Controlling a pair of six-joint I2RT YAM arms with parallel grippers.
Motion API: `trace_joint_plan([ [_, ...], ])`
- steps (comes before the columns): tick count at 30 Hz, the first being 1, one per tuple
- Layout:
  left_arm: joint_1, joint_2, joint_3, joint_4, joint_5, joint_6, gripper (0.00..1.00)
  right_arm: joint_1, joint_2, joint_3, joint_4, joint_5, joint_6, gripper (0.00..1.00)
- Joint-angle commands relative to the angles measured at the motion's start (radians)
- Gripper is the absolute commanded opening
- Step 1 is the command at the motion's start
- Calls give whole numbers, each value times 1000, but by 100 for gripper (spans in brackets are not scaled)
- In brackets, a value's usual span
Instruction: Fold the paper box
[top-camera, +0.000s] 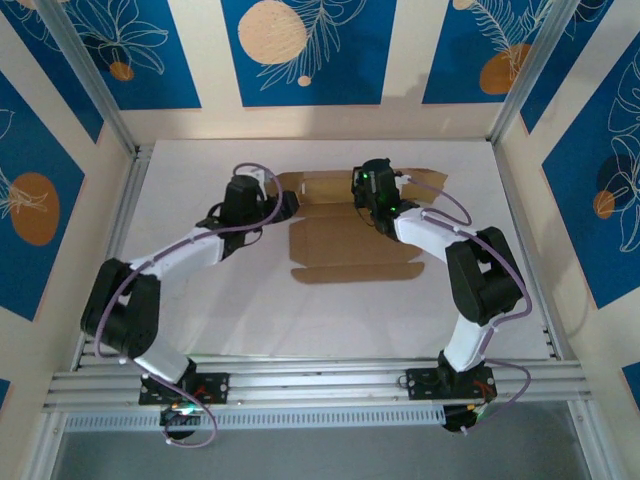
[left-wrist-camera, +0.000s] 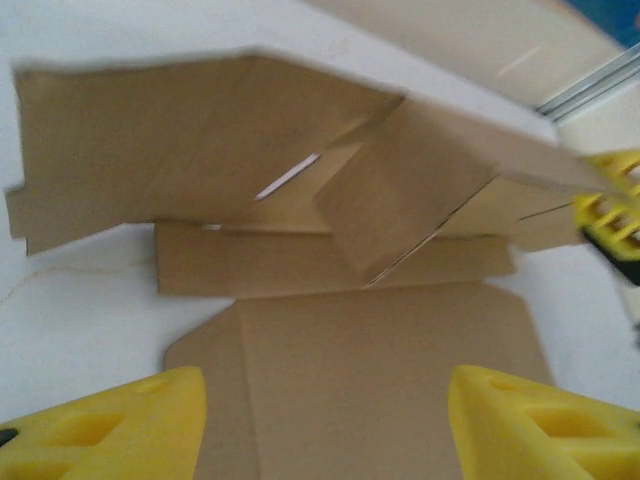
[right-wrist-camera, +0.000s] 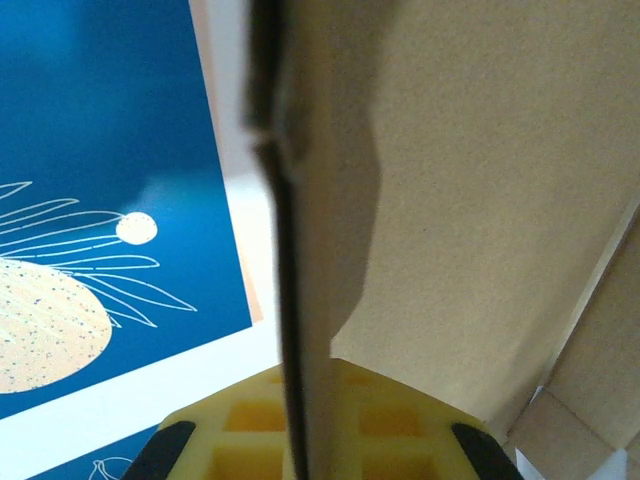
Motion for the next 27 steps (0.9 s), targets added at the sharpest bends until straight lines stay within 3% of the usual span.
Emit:
trace_joint_plan([
  [1, -10, 64, 12, 58, -65, 31, 66, -10, -21, 15, -66, -11, 35, 1],
  [10, -10, 237, 35, 257, -62, 57, 64, -20, -23, 7, -64, -40, 43, 0],
  [27, -11, 406, 201, 65, -184, 67, 66, -8, -40, 3, -62, -58, 48, 0],
])
